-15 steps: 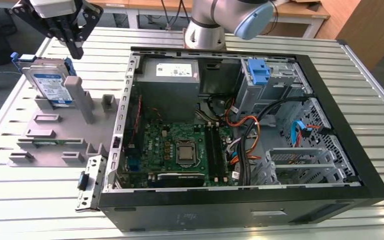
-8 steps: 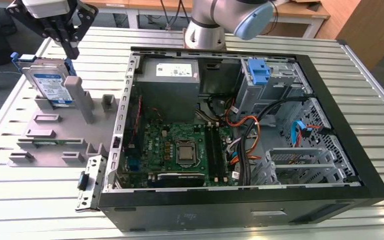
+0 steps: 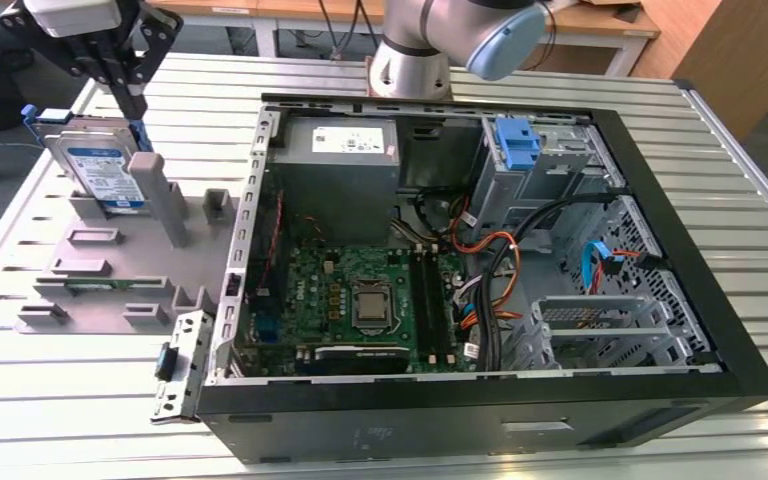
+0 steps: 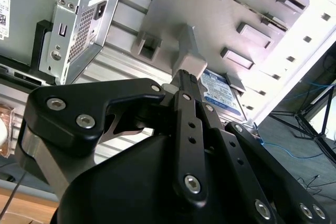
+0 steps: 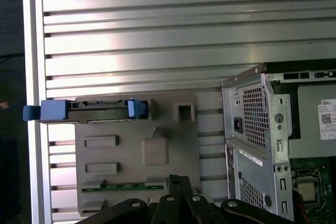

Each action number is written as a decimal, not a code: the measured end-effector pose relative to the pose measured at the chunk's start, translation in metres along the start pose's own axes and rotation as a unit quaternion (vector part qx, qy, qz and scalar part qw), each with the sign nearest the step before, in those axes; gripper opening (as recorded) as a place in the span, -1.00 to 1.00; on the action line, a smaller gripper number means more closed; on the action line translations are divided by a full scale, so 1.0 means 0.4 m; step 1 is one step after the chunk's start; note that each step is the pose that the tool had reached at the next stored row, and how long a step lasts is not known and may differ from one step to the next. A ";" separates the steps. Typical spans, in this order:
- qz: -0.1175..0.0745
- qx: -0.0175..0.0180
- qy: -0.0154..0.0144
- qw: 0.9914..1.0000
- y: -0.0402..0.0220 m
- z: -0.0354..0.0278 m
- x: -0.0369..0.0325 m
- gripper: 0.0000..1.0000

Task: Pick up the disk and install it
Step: 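Reach for the disk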

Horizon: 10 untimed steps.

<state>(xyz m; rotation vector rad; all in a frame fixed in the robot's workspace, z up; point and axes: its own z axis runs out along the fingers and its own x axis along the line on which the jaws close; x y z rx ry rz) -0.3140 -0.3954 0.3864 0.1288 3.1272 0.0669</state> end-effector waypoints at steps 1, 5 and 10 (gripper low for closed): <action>0.000 0.000 0.000 1.000 0.000 0.000 0.002 -0.79; 0.000 0.000 0.000 1.000 -0.001 0.001 0.007 -0.79; 0.001 0.000 0.000 1.000 -0.001 0.000 0.008 -0.79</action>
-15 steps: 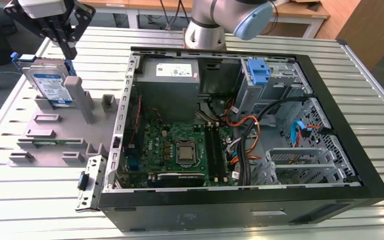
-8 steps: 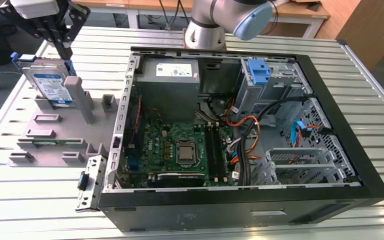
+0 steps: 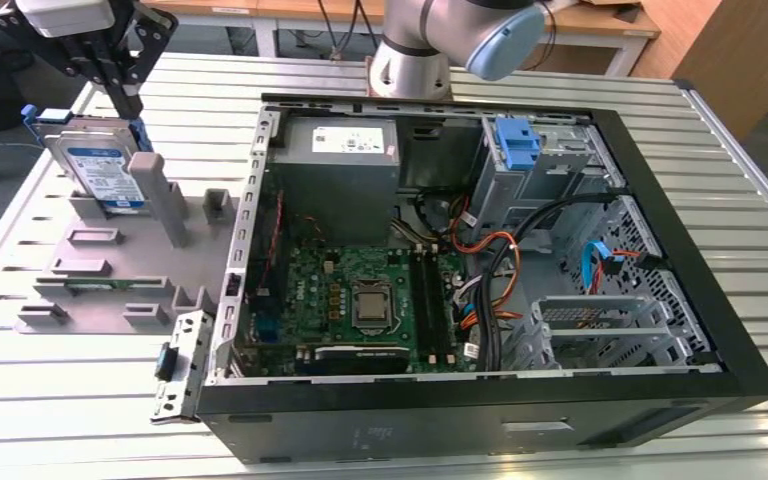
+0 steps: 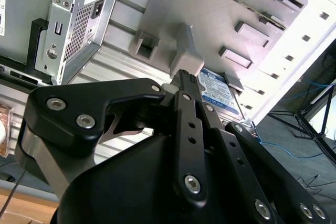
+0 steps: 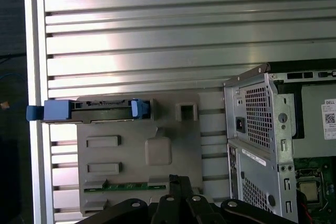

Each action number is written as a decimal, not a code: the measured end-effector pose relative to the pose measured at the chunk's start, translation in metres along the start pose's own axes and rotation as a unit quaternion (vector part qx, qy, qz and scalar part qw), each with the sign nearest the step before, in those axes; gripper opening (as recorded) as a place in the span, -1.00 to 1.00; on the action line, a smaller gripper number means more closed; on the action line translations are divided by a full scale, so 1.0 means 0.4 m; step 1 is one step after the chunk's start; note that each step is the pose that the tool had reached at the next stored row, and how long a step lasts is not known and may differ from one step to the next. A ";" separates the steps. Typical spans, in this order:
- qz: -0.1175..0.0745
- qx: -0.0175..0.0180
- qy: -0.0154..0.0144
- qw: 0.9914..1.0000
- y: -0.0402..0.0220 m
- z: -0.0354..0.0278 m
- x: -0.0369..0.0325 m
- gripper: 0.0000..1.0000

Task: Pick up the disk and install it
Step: 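Reach for the disk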

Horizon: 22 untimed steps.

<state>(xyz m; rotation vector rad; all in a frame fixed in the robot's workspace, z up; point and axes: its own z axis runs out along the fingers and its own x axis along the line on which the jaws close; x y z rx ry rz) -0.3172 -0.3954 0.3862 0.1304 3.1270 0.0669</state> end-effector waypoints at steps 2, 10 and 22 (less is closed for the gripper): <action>0.000 0.000 0.000 1.000 0.000 0.000 0.000 -0.79; 0.000 0.000 0.000 1.000 -0.001 0.002 0.012 -0.79; 0.000 0.000 0.000 1.000 -0.004 0.010 0.059 -0.79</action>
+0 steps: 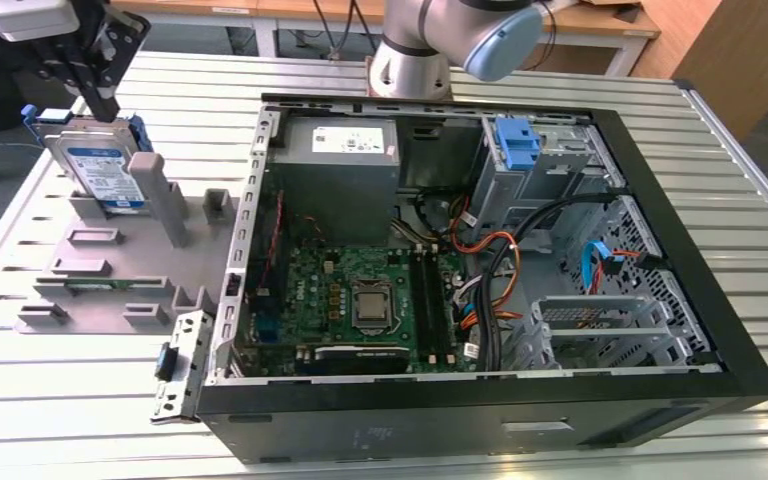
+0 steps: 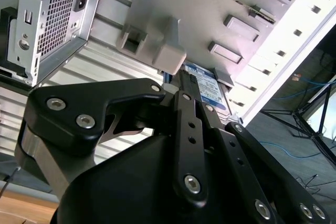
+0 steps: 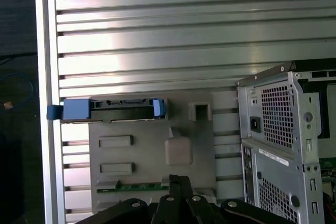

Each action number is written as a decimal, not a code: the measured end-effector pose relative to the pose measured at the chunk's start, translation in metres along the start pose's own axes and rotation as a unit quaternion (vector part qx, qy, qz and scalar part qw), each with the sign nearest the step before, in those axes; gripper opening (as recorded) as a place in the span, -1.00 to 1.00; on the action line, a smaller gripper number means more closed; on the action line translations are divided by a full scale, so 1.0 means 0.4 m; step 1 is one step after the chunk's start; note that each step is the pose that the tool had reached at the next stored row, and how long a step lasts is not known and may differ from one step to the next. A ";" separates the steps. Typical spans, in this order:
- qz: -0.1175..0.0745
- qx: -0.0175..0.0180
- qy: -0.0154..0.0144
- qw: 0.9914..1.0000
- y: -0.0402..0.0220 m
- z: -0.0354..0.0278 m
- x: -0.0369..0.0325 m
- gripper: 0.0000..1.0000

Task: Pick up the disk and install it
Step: 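Reach for the disk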

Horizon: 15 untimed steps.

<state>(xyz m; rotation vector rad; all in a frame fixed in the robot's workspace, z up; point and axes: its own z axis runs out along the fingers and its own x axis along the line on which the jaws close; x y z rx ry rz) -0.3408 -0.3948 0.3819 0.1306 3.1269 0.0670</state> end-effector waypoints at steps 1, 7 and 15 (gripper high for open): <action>0.000 0.000 0.000 1.000 0.000 0.000 0.004 -0.79; 0.000 0.000 0.000 1.000 -0.001 0.003 0.025 -0.79; 0.000 0.000 0.000 1.000 0.003 0.008 0.048 -0.79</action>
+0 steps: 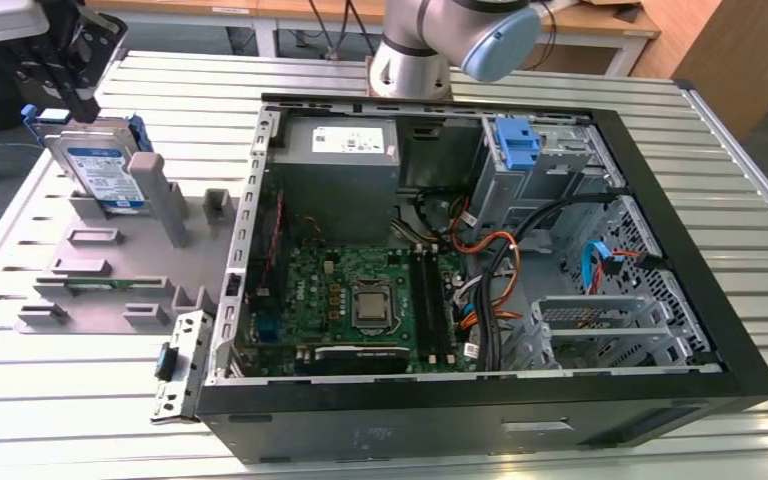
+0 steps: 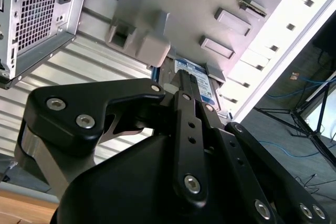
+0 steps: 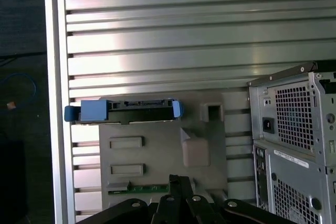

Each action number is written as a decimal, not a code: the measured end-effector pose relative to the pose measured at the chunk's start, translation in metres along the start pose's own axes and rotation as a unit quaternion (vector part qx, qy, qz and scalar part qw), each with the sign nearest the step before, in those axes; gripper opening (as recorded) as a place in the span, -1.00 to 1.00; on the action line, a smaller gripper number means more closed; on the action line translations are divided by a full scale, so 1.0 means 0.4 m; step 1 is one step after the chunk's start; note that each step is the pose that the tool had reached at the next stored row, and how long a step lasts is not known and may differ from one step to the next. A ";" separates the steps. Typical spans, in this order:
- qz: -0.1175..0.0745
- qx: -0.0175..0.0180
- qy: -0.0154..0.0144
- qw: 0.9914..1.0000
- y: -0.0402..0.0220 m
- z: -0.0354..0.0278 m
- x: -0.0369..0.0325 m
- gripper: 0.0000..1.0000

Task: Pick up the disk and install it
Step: 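Reach for the disk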

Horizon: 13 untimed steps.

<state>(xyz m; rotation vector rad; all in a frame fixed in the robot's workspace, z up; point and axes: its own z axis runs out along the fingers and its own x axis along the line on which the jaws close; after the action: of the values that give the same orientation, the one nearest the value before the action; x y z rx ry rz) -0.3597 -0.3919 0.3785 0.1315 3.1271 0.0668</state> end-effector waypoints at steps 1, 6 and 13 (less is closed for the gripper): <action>0.000 0.000 0.000 1.000 0.002 0.001 0.002 -0.79; 0.001 0.000 0.000 1.000 0.014 0.007 0.014 -0.79; 0.001 0.000 0.000 1.000 0.017 0.008 0.018 -0.79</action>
<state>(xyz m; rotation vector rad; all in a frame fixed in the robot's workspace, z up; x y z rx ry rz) -0.3663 -0.3843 0.3755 0.1344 3.1268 0.0669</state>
